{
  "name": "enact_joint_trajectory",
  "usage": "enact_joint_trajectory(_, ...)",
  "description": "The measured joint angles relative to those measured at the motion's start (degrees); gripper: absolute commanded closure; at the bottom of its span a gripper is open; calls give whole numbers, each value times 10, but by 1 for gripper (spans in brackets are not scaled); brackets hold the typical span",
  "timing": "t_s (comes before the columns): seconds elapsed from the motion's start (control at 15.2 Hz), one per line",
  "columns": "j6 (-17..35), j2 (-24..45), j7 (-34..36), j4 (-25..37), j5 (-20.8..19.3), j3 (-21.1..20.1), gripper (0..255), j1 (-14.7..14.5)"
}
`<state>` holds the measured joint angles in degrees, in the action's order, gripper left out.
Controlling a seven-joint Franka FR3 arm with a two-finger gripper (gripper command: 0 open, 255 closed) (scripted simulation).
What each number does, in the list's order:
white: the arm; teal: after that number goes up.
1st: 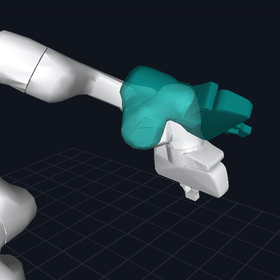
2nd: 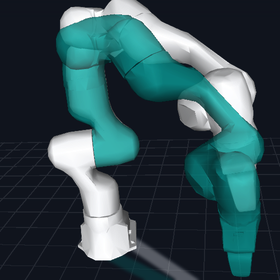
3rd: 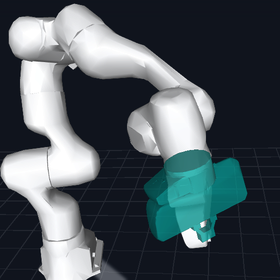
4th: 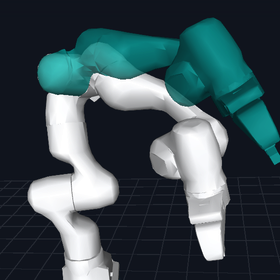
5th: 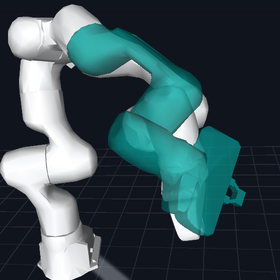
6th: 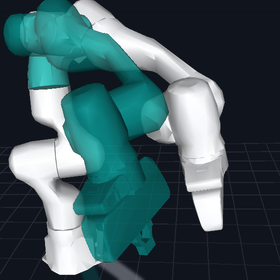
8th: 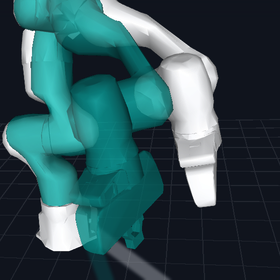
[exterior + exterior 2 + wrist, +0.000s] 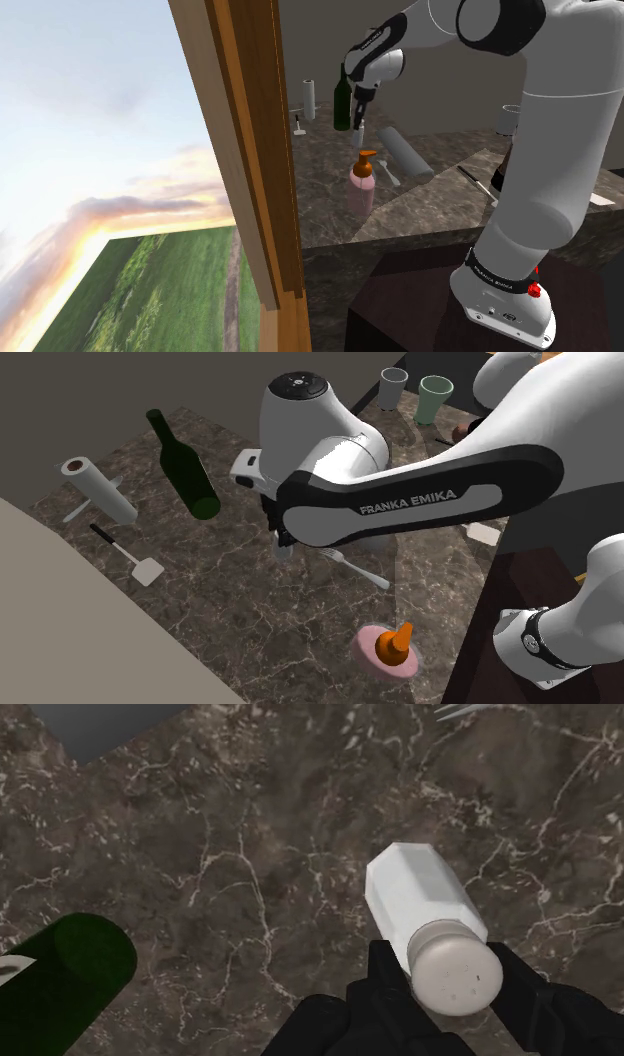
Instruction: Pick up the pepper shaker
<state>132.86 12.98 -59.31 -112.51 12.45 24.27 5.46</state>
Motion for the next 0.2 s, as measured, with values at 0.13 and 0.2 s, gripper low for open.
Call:
enact_joint_trajectory(0.13,-14,-9,5,5,-7,2,255,-2)
enact_joint_trajectory(0.2,-17,-11,6,7,-8,2,255,-2)
